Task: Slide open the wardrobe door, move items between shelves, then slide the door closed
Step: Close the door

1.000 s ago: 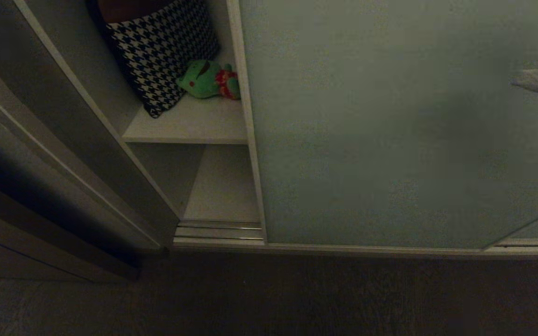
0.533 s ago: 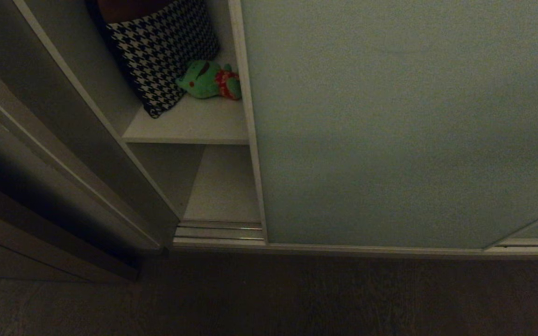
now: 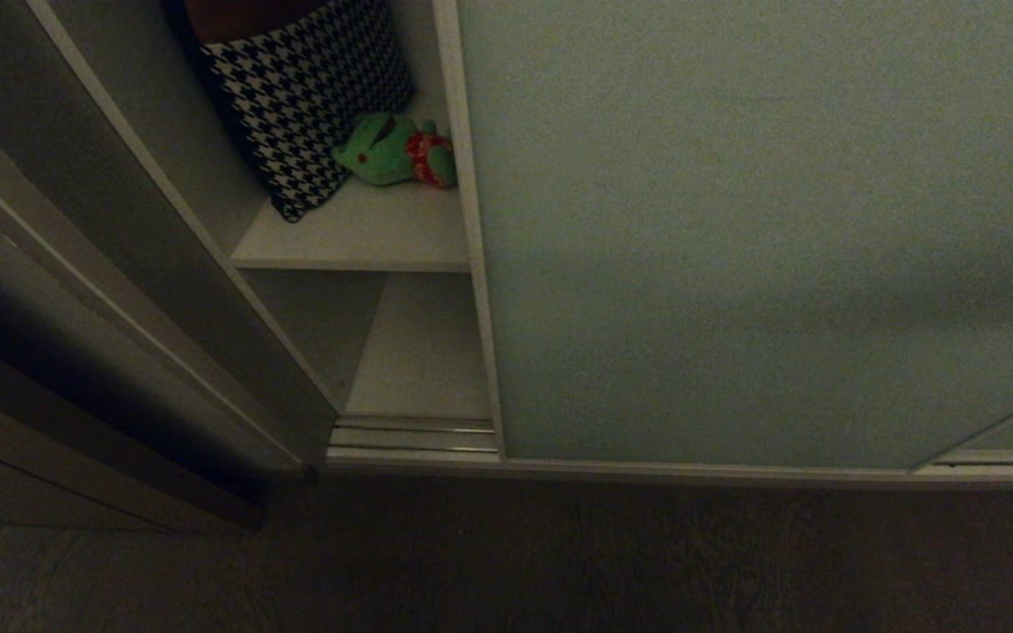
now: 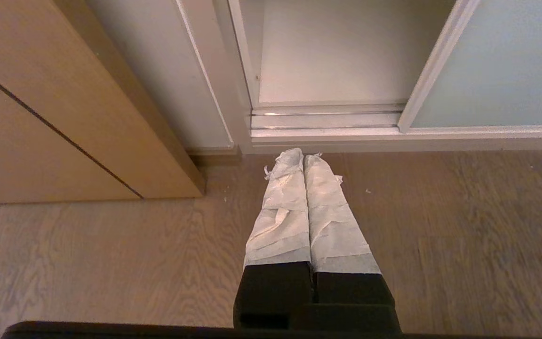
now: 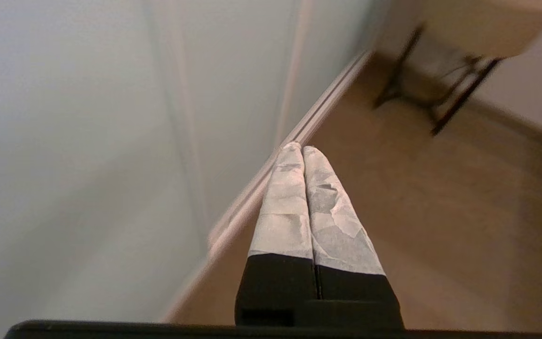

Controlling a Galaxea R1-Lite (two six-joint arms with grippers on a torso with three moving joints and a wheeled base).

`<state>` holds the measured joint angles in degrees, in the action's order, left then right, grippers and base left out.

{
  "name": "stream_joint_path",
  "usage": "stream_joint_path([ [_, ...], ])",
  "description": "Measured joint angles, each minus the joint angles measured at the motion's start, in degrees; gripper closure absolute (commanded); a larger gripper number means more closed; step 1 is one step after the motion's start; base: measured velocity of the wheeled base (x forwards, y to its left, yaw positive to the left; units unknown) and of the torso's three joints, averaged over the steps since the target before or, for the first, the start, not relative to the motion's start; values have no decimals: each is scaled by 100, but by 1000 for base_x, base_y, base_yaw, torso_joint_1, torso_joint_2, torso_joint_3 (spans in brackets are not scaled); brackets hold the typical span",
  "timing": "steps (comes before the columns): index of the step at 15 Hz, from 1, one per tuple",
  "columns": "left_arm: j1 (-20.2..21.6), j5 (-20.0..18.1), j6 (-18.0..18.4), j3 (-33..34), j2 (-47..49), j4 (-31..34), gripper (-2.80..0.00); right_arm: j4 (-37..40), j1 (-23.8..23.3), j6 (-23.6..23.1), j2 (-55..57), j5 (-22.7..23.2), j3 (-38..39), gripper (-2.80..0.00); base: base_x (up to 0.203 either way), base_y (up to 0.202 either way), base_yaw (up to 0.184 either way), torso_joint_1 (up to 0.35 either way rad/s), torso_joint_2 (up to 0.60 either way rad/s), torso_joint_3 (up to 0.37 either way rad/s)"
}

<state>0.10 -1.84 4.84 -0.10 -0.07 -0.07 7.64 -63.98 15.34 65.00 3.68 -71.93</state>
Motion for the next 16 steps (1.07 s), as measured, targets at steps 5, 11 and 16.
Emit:
stream_joint_path([
  [5, -2, 0, -4, 7, 0, 0, 0, -269, -714, 713, 1683, 776, -1629, 0, 0, 0, 0, 0, 0, 0],
  [11, -2, 2, -4, 2, 0, 0, 0, -257, -1138, 1676, 3272, 3407, -2978, 0, 0, 0, 0, 0, 0, 0],
  [16, -2, 1, -4, 5, 0, 0, 0, -250, -865, 2402, 4075, 4008, -3281, 0, 0, 0, 0, 0, 0, 0],
])
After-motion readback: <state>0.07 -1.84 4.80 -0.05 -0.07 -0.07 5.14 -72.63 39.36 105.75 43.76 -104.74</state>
